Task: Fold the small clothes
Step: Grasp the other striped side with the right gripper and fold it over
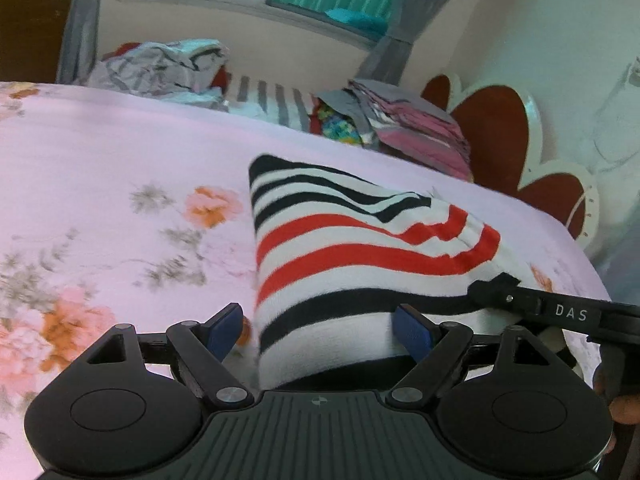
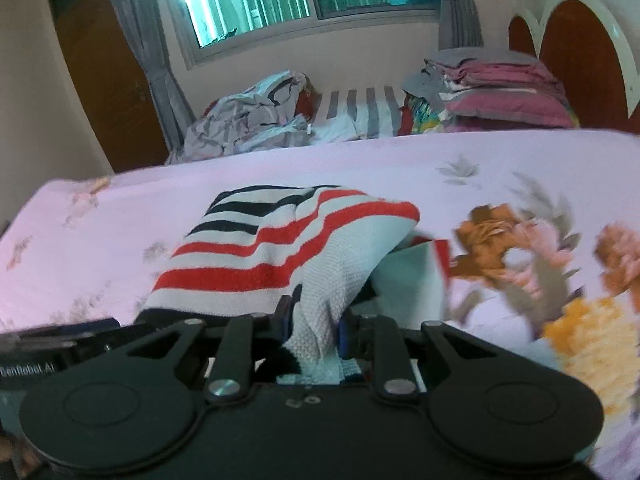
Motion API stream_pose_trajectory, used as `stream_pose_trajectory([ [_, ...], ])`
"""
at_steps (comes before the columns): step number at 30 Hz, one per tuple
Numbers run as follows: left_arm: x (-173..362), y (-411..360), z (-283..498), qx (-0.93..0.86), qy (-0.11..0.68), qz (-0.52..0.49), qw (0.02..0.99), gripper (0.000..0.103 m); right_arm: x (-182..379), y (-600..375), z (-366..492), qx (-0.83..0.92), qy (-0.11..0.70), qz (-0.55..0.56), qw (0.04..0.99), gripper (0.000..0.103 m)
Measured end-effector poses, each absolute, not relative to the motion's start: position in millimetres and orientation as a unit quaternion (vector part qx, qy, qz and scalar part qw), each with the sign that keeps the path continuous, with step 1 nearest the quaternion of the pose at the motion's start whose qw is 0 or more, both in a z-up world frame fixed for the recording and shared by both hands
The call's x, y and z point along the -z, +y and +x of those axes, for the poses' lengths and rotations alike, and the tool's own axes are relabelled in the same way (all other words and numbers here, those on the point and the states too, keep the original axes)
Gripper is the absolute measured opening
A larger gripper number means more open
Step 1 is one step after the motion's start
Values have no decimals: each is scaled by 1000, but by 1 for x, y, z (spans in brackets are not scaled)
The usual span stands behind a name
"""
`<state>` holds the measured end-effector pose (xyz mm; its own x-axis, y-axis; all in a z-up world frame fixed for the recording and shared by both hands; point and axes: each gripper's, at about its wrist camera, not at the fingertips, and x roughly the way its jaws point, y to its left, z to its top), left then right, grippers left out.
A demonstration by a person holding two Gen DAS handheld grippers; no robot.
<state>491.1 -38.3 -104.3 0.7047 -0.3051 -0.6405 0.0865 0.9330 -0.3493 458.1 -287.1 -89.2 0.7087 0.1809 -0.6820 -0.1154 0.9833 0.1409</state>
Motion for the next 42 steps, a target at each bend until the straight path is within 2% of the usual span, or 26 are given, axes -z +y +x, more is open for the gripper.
stream_pose_trajectory([
  [3, 116, -51, 492, 117, 387, -129, 906, 82, 112, -307, 463, -71, 415, 75, 904, 21],
  [6, 128, -57, 494, 118, 401, -124, 900, 82, 121, -318, 462, -71, 420, 120, 897, 24],
  [11, 128, -55, 495, 121, 400, -122, 900, 82, 112, -333, 442, -77, 418, 167, 889, 42],
  [18, 129, -52, 495, 125, 403, -118, 899, 84, 116, -343, 392, -80, 436, 200, 874, 43],
  [20, 129, -51, 495, 128, 403, -113, 899, 84, 120, -344, 383, -80, 446, 206, 867, 40],
  [22, 130, -49, 496, 132, 405, -109, 898, 84, 124, -345, 376, -75, 442, 224, 865, 33],
  [24, 130, -48, 496, 135, 405, -102, 898, 85, 123, -345, 372, -73, 433, 241, 865, 20],
  [28, 128, -46, 495, 133, 407, -96, 899, 85, 111, -340, 367, -91, 412, 249, 872, 17],
  [31, 129, -46, 495, 136, 409, -95, 897, 85, 125, -341, 367, -75, 438, 217, 869, 17],
  [35, 129, -47, 494, 134, 412, -93, 896, 85, 136, -348, 369, -72, 457, 232, 856, 16],
  [37, 127, -47, 495, 133, 415, -97, 895, 85, 130, -346, 372, -75, 458, 220, 858, 20],
  [40, 123, -45, 496, 132, 417, -101, 894, 85, 117, -348, 373, -78, 446, 215, 865, 33],
  [42, 120, -44, 496, 132, 418, -105, 893, 85, 108, -352, 373, -72, 431, 216, 873, 57],
])
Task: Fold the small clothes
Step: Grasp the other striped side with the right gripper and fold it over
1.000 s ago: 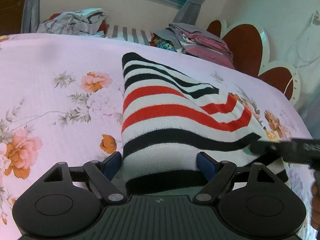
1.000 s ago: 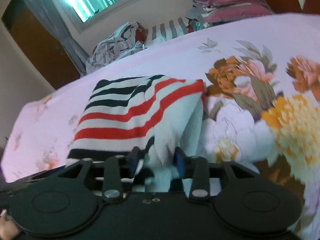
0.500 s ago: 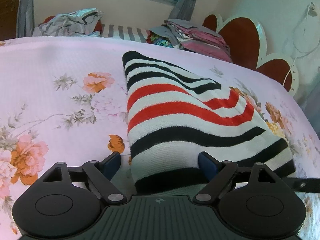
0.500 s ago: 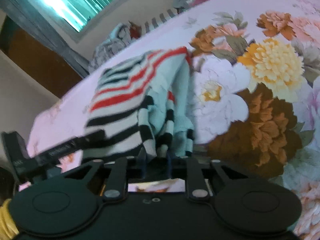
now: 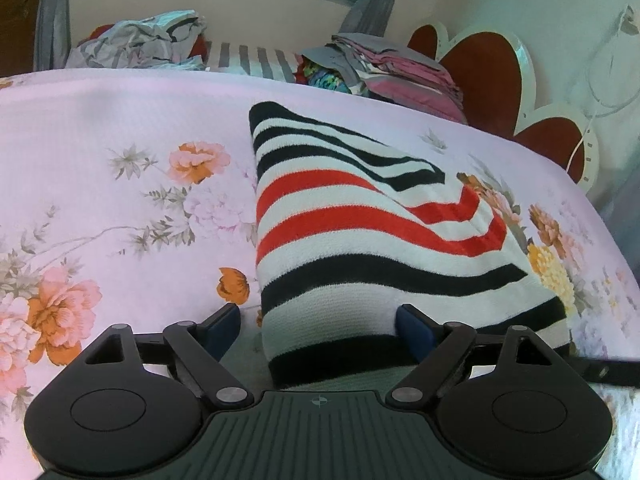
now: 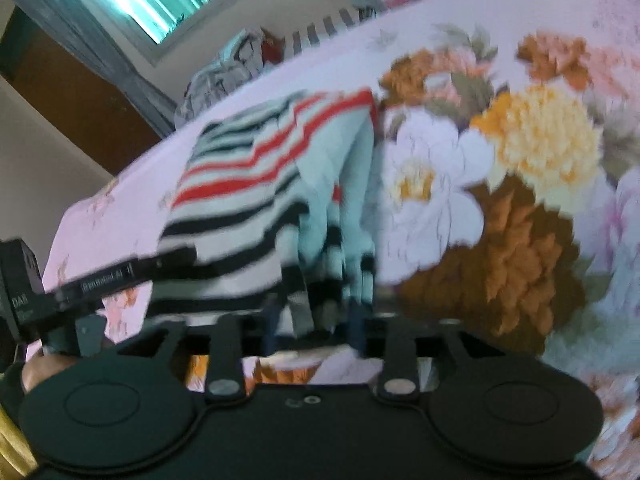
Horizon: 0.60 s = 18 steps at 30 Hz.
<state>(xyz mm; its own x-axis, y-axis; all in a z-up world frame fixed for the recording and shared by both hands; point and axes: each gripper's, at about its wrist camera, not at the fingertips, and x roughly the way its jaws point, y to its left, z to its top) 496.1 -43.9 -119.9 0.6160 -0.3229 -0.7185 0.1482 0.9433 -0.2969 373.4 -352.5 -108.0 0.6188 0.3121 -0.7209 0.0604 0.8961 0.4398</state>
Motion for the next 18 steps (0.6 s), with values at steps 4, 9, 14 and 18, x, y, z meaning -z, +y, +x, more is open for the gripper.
stream_pose_trajectory([
  [4, 111, -41, 498, 134, 414, -125, 892, 85, 98, -365, 386, -62, 412, 231, 879, 59],
  [9, 103, -40, 515, 132, 410, -144, 891, 85, 101, -378, 420, -44, 403, 268, 874, 59],
  [14, 110, -45, 540, 121, 414, -151, 890, 85, 112, -381, 462, -27, 401, 297, 866, 59],
  [18, 119, -46, 558, 113, 420, -165, 885, 85, 123, -375, 493, -17, 403, 293, 867, 56],
])
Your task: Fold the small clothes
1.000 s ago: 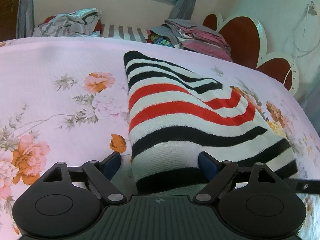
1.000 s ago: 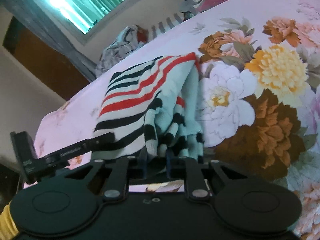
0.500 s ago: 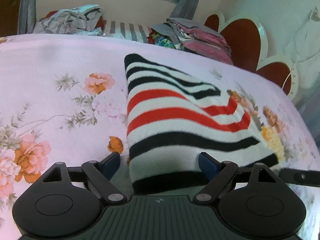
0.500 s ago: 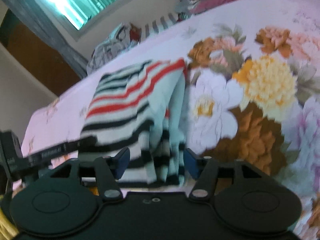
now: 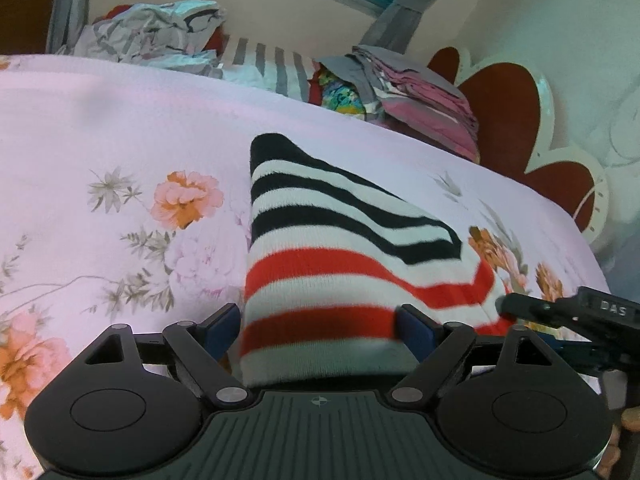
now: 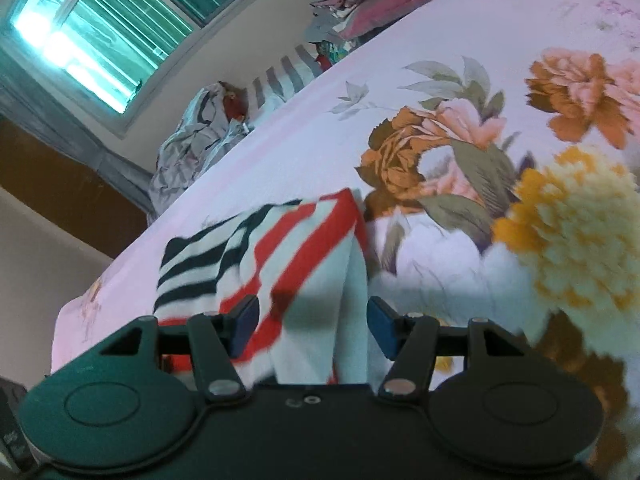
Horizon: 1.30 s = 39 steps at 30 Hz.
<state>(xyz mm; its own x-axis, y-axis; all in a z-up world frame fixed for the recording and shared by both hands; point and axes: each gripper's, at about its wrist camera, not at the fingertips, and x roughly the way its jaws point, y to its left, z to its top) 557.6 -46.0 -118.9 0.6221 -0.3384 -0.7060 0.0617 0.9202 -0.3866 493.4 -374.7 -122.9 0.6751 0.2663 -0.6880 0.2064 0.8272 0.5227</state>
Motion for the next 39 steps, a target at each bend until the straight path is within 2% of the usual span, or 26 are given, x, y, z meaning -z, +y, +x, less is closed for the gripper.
stream_pose_trajectory([
  [1, 121, -47, 561, 112, 420, -166, 885, 85, 123, -372, 498, -17, 399, 283, 872, 51],
  [2, 122, -48, 564, 111, 419, -166, 886, 85, 122, -367, 502, -18, 394, 265, 880, 39],
  [5, 128, -51, 571, 107, 417, -164, 887, 85, 119, -351, 507, -22, 377, 205, 903, 21],
  [8, 134, -53, 576, 104, 419, -170, 886, 85, 115, -340, 507, -19, 347, 148, 926, 14],
  [11, 139, -54, 581, 102, 416, -170, 888, 85, 122, -336, 509, 1, 341, 102, 934, 13],
  [14, 144, -57, 587, 101, 415, -158, 890, 88, 144, -348, 510, 13, 364, 128, 923, 12],
  [17, 144, -55, 589, 102, 416, -159, 889, 89, 138, -352, 509, 9, 364, 141, 921, 15],
  [18, 142, -53, 588, 101, 415, -162, 890, 89, 132, -356, 508, 10, 358, 150, 922, 21],
  [23, 132, -53, 594, 96, 404, -177, 892, 89, 109, -352, 510, 8, 323, 137, 936, 23],
  [28, 132, -63, 612, 93, 406, -155, 896, 89, 114, -332, 532, -5, 335, 89, 938, 24],
  [35, 149, -57, 632, 76, 421, -156, 890, 89, 139, -330, 547, 20, 360, 35, 932, 15],
  [39, 145, -58, 630, 73, 422, -148, 891, 89, 137, -329, 544, 22, 358, 35, 933, 14],
])
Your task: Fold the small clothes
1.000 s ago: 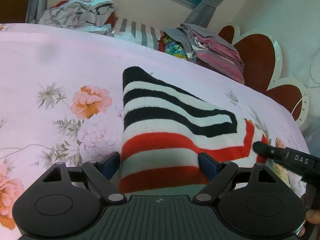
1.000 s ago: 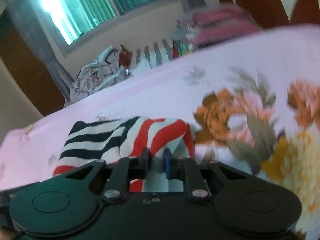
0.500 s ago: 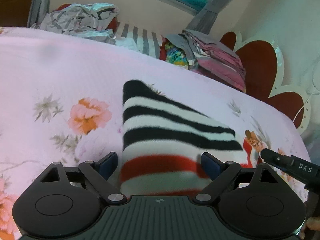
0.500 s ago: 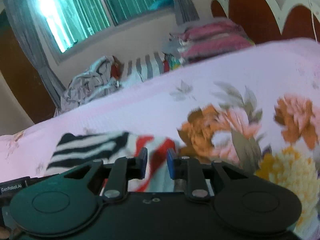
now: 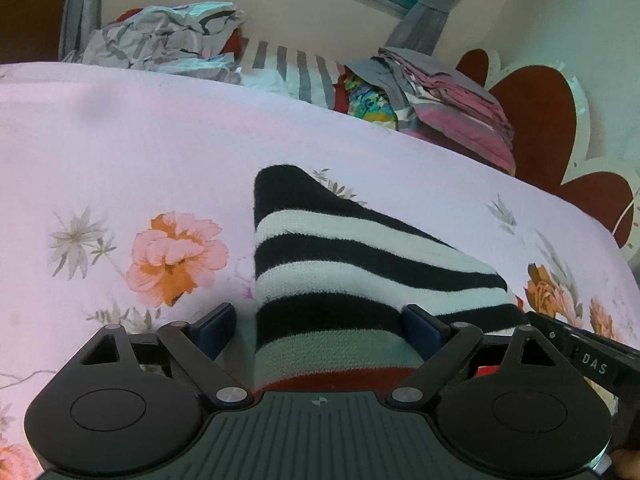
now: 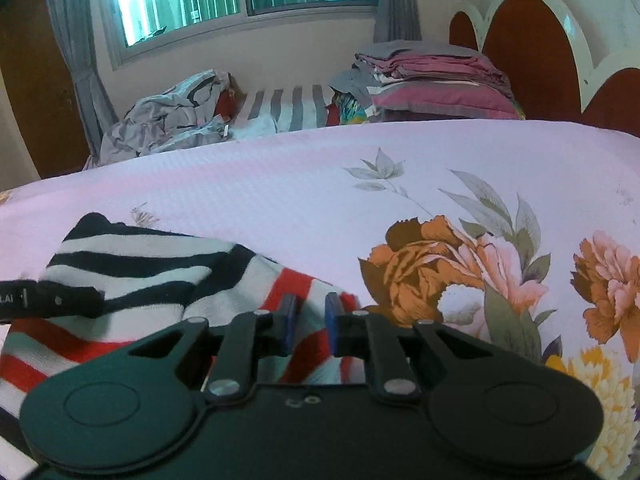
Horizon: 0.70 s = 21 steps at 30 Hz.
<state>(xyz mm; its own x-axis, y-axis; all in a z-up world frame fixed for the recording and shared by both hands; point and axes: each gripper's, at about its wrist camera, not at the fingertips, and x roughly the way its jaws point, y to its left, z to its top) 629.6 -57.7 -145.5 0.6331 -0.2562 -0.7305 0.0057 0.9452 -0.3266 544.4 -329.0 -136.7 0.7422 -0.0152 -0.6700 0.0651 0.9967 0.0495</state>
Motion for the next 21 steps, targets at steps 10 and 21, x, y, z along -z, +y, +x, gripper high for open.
stream_pose_trajectory([
  [10, 121, -54, 589, 90, 410, -127, 899, 89, 102, -331, 499, -14, 337, 84, 938, 23],
  [21, 117, -47, 524, 114, 410, -123, 897, 89, 104, -322, 435, -31, 354, 83, 931, 22],
])
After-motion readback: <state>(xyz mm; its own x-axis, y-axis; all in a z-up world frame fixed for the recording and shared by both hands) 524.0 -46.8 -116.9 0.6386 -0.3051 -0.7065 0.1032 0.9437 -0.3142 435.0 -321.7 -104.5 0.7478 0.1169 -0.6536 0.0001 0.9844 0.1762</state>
